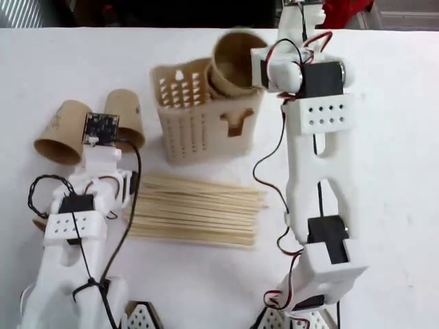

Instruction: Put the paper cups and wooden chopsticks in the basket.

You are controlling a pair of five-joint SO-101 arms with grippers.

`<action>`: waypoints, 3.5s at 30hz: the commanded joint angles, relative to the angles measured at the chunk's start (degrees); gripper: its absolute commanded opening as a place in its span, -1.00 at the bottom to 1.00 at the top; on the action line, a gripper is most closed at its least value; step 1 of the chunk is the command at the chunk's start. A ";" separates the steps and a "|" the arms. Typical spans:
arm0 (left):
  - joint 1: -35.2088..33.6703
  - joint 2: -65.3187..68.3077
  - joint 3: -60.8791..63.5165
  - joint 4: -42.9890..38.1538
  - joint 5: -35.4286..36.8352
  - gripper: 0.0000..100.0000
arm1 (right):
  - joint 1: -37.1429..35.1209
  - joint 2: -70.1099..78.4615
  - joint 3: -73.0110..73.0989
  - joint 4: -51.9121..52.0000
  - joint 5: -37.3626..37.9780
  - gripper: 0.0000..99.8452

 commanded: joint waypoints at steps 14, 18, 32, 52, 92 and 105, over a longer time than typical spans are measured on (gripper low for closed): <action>-0.13 -1.27 -0.26 -1.14 0.53 -0.57 | -4.44 2.07 -1.76 0.84 0.09 -0.81; -0.13 -1.27 -0.26 -1.14 0.53 -0.57 | -4.44 8.66 -1.76 0.92 0.09 -0.81; -0.13 -1.27 -0.26 -1.14 0.53 -0.57 | -6.73 9.01 -8.09 2.33 0.09 -0.81; -12.70 -1.71 -35.96 25.76 0.70 -0.56 | 0.66 -9.10 1.05 15.52 5.01 -0.82; -32.22 -1.36 -7.38 26.64 -21.36 -0.35 | 14.46 -72.04 112.88 -33.98 22.77 -0.91; -24.13 -1.71 -5.10 14.59 -11.52 -0.48 | 10.15 -106.51 132.84 -33.54 23.21 -0.92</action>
